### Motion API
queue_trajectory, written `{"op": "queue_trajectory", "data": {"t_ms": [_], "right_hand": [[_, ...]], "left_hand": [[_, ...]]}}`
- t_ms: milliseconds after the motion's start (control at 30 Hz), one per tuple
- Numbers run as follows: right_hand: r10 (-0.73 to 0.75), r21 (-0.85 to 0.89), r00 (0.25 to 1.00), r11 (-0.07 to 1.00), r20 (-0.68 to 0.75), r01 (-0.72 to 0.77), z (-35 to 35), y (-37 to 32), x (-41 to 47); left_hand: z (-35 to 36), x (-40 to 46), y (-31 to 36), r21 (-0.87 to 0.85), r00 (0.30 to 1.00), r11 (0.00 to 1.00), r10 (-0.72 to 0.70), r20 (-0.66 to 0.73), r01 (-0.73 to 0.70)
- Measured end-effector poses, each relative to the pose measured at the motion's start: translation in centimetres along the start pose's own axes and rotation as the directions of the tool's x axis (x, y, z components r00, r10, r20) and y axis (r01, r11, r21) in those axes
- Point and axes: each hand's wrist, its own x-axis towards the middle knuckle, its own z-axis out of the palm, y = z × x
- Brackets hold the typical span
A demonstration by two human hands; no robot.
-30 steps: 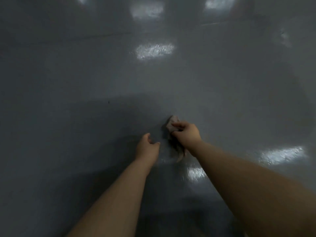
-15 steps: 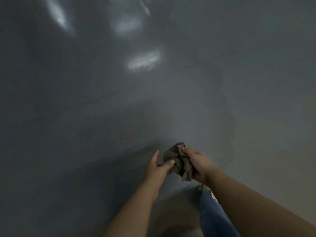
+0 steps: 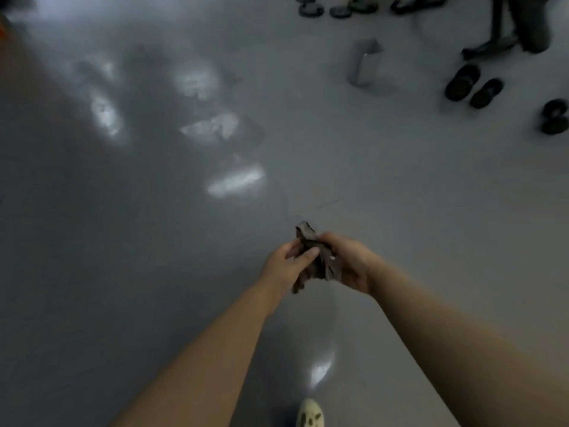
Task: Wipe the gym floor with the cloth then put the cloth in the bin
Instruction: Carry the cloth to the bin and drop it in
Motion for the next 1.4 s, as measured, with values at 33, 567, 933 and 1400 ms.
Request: {"op": "queue_trajectory", "data": {"t_ms": [33,567,933,1400], "right_hand": [[-0.025,0.009,1.0,1.0,0.012,0.025,-1.2,-1.4,-0.4],[-0.2,-0.167,0.973,0.969,-0.114,0.18,-15.1,-24.8,12.2],[-0.297,-0.337,0.92,0.92,-0.255,0.203,-28.5,-46.9,23.8],[-0.132,0.12,0.937,0.976,-0.324,0.179,-48.4,-73.5,40.4]], "left_hand": [[1.2,0.8,1.4,-0.002,1.0,1.0,0.004,0.006,-0.004],[11.4,28.2,17.9,-0.068,0.996,0.994,-0.085,-0.031,0.082],[20.1,51.5,33.1,-0.246,0.977,0.947,-0.186,0.105,0.207],[34.9,76.8,49.4,-0.351,0.968,0.929,-0.029,0.251,0.119]]}}
